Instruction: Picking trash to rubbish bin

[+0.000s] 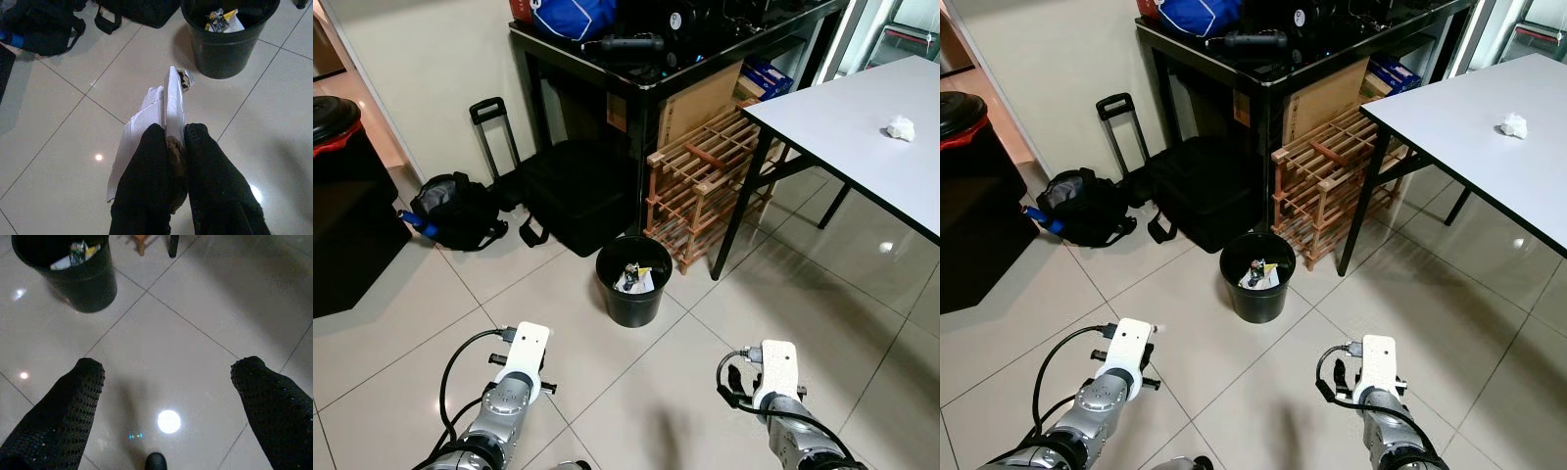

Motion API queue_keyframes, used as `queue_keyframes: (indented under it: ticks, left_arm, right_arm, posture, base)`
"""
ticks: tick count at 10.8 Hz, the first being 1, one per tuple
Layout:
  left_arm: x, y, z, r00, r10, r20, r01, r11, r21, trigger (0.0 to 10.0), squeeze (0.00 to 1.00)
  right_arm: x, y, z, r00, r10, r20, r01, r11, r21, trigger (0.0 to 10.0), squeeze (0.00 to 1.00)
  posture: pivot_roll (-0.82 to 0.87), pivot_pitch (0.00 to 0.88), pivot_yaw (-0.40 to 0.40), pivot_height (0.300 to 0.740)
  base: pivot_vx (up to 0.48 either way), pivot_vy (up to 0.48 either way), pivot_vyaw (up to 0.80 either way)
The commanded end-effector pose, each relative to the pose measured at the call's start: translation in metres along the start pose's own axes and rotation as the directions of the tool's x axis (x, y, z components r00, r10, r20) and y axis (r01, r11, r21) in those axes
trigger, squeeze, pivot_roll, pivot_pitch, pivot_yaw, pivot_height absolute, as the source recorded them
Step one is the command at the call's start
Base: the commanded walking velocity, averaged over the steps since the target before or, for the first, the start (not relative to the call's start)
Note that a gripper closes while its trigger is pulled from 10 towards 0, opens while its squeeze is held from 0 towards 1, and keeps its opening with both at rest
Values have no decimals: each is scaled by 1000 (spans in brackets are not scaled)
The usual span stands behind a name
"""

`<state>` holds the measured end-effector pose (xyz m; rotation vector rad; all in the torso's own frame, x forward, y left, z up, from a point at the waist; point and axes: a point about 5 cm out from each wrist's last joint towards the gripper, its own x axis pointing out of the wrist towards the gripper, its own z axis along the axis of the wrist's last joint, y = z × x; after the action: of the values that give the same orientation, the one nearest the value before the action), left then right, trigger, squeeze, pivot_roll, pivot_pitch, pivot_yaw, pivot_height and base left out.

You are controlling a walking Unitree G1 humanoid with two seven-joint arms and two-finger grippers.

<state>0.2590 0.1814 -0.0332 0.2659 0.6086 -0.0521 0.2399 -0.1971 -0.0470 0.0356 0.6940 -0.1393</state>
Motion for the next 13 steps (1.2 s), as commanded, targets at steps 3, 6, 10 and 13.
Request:
queue_keyframes:
  ticks: [3, 6, 10, 13]
  left_arm:
    - [-3, 2, -2, 999, 16, 38, -17, 999, 28, 10000, 0]
    - [-6, 1, -9, 999, 18, 49, -21, 999, 47, 10000, 0]
    - [-8, 1, -9, 996, 26, 82, -31, 998, 60, 10000, 0]
    - [-6, 0, 2, 990, 19, 143, -28, 998, 60, 10000, 0]
  right_arm:
    - [-1, -2, 7, 995, -31, 96, 31, 1000, 2, 10000, 0]
    - [-4, -3, 3, 990, -55, 127, 52, 998, 20, 10000, 0]
    - [-7, -7, 0, 985, -87, 150, 80, 995, 56, 10000, 0]
    - [-5, -8, 13, 971, -112, 211, 91, 990, 107, 10000, 0]
  posture:
    - [-61, 67, 53, 740]
    - [-59, 69, 52, 740]
    - [-59, 66, 53, 740]
    - [-57, 56, 54, 740]
  base:
    - [0, 0, 0]
    - [0, 0, 0]
    - [0, 0, 0]
    - [0, 0, 0]
